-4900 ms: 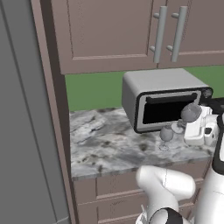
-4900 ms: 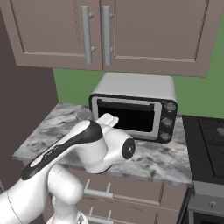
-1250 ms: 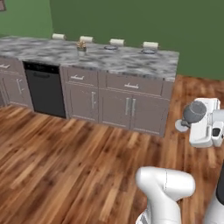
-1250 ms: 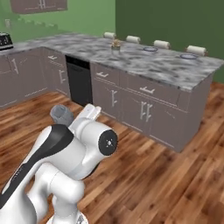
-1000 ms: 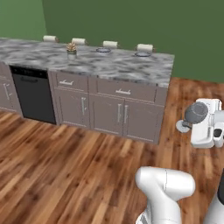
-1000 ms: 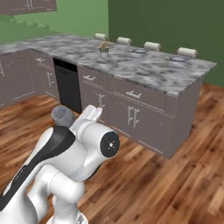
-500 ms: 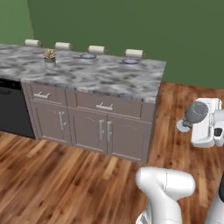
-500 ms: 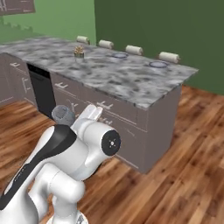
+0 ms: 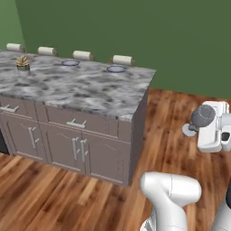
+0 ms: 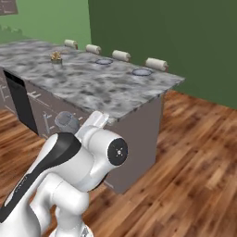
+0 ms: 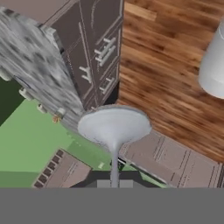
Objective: Retrieve the wine glasses from the counter and place one next to each plate.
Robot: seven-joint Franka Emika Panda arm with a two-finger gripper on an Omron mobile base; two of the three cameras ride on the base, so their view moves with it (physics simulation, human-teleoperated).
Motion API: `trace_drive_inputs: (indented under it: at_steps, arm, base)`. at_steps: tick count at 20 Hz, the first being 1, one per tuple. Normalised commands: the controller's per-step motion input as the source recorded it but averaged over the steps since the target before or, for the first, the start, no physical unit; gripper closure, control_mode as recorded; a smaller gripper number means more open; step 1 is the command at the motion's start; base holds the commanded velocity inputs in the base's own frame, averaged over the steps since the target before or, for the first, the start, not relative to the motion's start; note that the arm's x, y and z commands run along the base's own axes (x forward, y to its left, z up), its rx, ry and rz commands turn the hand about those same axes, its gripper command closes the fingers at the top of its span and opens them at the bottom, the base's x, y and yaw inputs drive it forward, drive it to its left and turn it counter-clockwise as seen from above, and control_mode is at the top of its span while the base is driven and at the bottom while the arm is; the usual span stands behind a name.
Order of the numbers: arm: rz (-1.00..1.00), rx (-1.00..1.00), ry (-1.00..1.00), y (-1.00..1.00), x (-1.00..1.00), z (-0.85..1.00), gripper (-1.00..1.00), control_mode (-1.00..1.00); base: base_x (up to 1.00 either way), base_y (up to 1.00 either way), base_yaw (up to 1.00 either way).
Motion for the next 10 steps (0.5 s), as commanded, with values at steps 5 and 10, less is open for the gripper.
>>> trace_drive_inputs:
  at_steps: [5,10]
  arm:
    - [0.00,0.00,0.00,0.00,0.00,0.00,1.00,1.00]
    - [0.00,0.00,0.00,0.00,0.00,0.00,1.00,1.00]
  base:
    - [0.29,-1.00,0.04]
    - [0.38,-1.00,0.02]
